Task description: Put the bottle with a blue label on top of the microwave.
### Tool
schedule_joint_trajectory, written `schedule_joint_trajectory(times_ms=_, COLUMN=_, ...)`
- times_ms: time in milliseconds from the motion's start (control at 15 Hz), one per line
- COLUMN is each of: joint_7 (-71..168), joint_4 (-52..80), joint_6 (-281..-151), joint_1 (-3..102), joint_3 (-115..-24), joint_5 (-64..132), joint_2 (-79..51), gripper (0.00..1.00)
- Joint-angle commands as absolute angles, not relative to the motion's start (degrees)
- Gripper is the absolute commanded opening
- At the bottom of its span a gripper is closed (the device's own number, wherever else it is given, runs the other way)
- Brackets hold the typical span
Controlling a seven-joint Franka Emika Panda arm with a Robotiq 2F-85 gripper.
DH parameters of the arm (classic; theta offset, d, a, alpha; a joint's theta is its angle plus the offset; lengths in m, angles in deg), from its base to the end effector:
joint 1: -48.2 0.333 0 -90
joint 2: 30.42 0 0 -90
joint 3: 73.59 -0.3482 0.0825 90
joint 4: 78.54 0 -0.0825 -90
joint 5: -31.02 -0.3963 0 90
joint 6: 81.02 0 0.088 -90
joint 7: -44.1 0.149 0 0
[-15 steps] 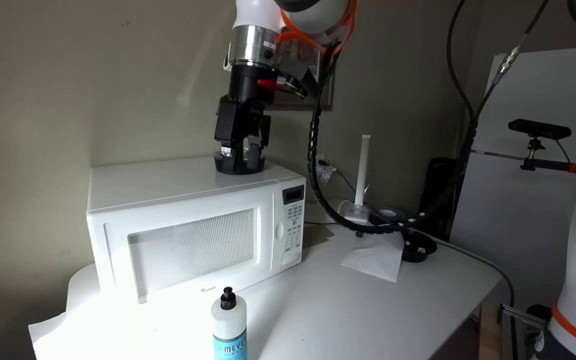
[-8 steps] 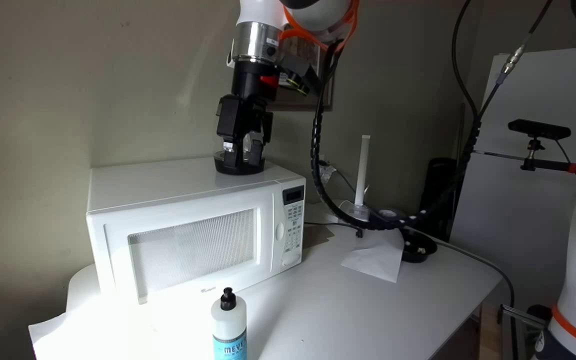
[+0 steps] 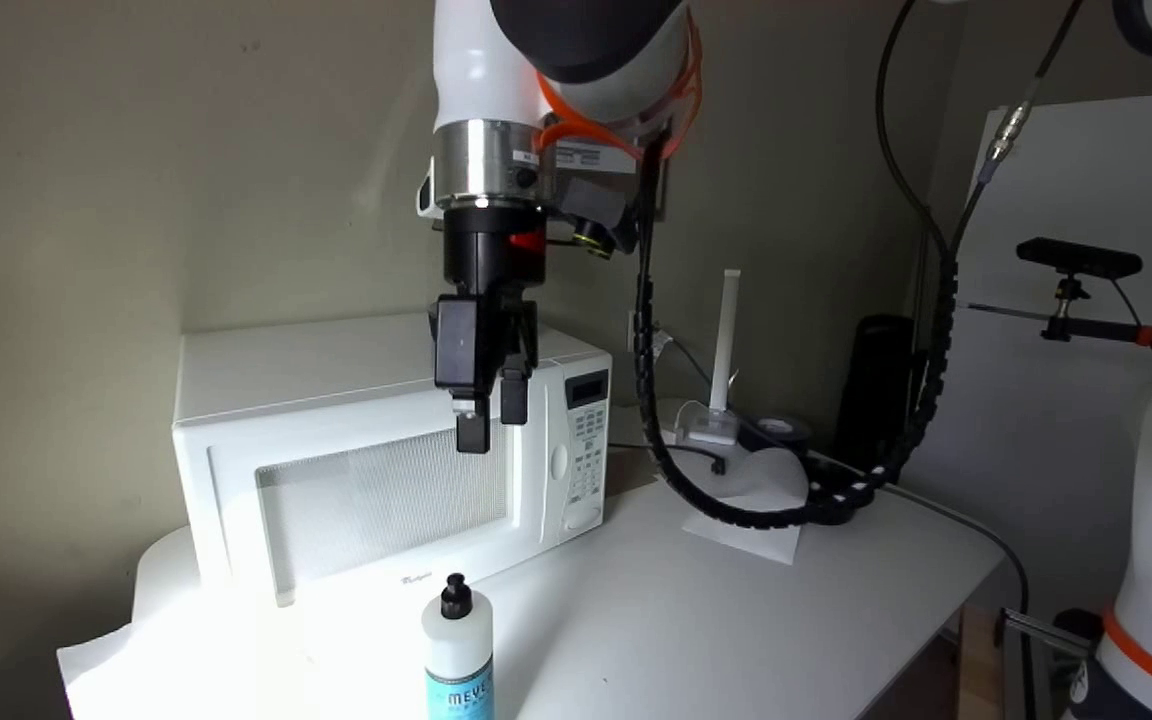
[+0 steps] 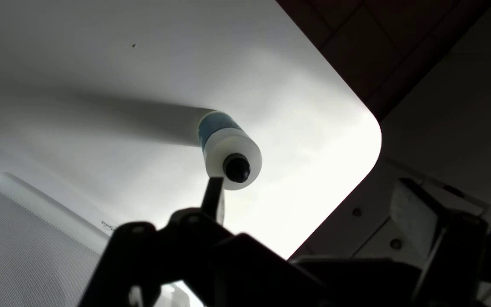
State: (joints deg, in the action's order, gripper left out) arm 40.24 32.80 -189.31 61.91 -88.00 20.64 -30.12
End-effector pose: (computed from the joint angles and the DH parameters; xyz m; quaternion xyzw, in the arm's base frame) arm 0.4869 0.2833 0.4593 -0.9654 -0.2445 0.0464 0.0777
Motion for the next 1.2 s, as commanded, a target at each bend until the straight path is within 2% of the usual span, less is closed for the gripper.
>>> schedule_joint_trajectory(times_ms=0, joint_7=43.0, joint_4=38.9, joint_6=-190.5, joint_1=64.0, joint_3=-89.8, joint_5=24.0, joint_2=-29.1, gripper=1.00)
schedule_joint_trajectory(times_ms=400, joint_7=49.5, joint_4=43.7, joint_6=-203.3, joint_1=65.5, joint_3=-89.9, joint_5=36.6, joint_2=-23.1, gripper=1.00)
schedule_joint_trajectory(times_ms=667, joint_7=45.2, joint_4=43.5, joint_6=-211.9, joint_1=64.2, joint_3=-89.3, joint_5=33.0, joint_2=-19.4, gripper=1.00)
schedule_joint_trajectory(times_ms=1133, joint_7=44.2, joint_4=42.2, joint_6=-216.3, joint_1=63.8, joint_3=-88.8, joint_5=32.7, joint_2=-15.5, gripper=1.00)
